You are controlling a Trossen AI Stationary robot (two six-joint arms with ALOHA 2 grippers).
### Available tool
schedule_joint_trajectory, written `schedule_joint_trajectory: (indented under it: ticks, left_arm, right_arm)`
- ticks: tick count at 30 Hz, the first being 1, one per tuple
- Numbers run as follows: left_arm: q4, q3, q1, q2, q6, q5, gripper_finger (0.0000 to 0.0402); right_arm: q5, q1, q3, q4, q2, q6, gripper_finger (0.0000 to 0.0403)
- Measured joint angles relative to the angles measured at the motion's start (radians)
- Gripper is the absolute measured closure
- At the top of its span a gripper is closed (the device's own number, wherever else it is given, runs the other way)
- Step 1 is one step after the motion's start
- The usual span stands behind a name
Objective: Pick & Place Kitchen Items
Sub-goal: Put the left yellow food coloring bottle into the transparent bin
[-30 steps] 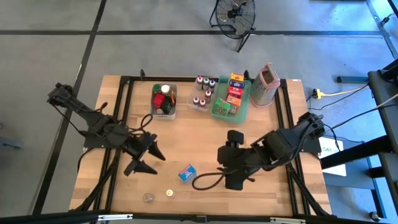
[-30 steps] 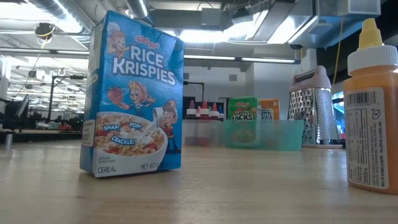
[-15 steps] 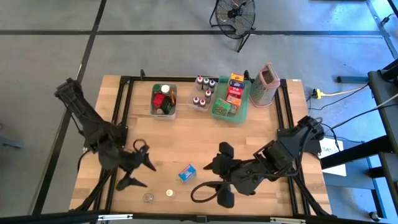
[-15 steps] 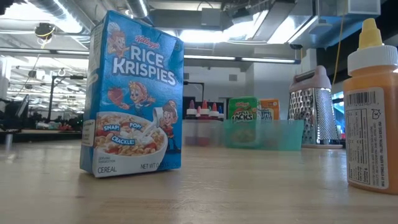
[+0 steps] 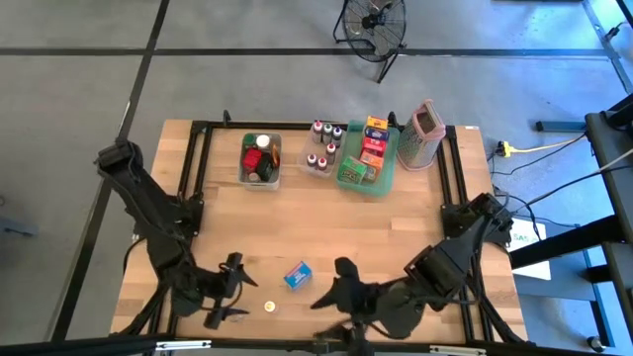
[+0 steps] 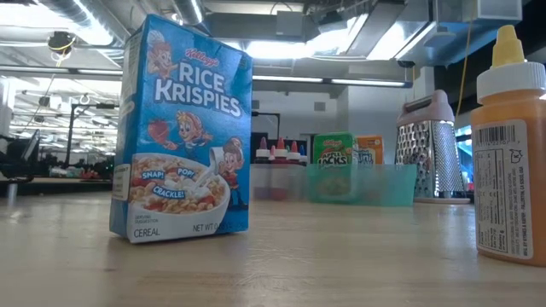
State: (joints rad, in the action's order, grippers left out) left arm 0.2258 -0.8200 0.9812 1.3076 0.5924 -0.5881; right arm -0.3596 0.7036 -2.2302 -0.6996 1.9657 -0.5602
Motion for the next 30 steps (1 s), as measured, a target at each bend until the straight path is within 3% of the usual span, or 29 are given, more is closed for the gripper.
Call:
schedule_joint_trajectory:
  ticks: [6,11,21,30]
  left_arm:
    - [-0.197,0.000,-0.001,0.110,0.130,0.011,0.0080]
    - [-0.286,0.000,-0.001,0.206,0.053,-0.024,0.0080]
    - [-0.279,0.000,-0.001,0.251,0.016,-0.149,0.0080]
    - [-0.248,0.000,-0.026,0.262,-0.007,-0.129,0.0080]
  right_arm:
    - [0.023,0.027,0.000,0.015,0.002,0.071,0.0162]
    - [0.023,0.040,0.000,0.020,0.002,0.076,0.0162]
    - [0.023,0.044,0.000,0.040,0.003,0.064,0.0162]
    - [0.021,0.044,0.000,0.057,0.003,0.052,0.0162]
